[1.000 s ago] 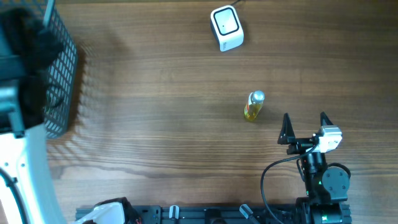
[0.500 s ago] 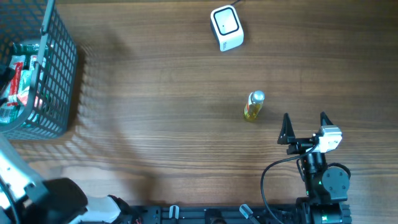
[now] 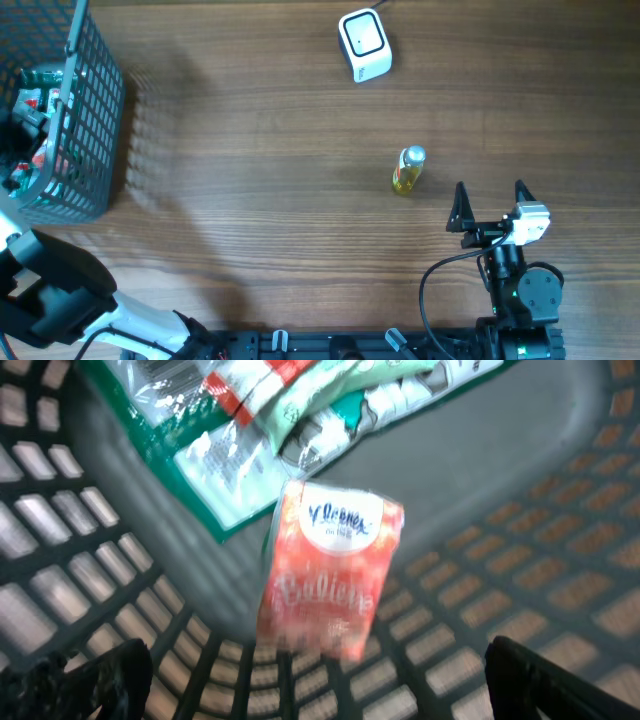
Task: Scan the item barcode
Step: 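Return the left gripper to the basket and grasp the Kleenex tissue pack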
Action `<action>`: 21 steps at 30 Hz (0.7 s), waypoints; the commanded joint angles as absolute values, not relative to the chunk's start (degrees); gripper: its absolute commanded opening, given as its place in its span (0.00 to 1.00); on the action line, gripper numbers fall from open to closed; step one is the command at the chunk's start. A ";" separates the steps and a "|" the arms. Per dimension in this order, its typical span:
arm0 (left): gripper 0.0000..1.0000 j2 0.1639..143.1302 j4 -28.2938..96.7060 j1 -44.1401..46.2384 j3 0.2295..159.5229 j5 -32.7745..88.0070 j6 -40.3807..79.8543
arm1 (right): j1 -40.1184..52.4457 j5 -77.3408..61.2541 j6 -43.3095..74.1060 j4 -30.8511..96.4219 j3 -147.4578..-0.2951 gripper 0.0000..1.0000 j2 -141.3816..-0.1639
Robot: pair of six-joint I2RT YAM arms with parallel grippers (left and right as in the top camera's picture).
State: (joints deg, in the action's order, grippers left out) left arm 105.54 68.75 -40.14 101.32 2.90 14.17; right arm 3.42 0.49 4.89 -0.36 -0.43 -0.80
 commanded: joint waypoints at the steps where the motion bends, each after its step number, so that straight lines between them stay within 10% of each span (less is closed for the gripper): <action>1: 0.99 106.21 64.86 -40.29 95.09 3.18 13.23 | 3.09 1.26 4.89 -0.51 -0.30 1.00 -0.80; 21: 0.62 109.01 53.36 -40.29 86.35 3.18 13.23 | 3.09 1.26 4.89 -0.51 -0.30 1.00 -0.80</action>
State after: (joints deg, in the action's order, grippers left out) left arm 106.67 53.49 -40.14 86.85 3.64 13.76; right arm 3.42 0.49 4.89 -0.36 -0.43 -0.80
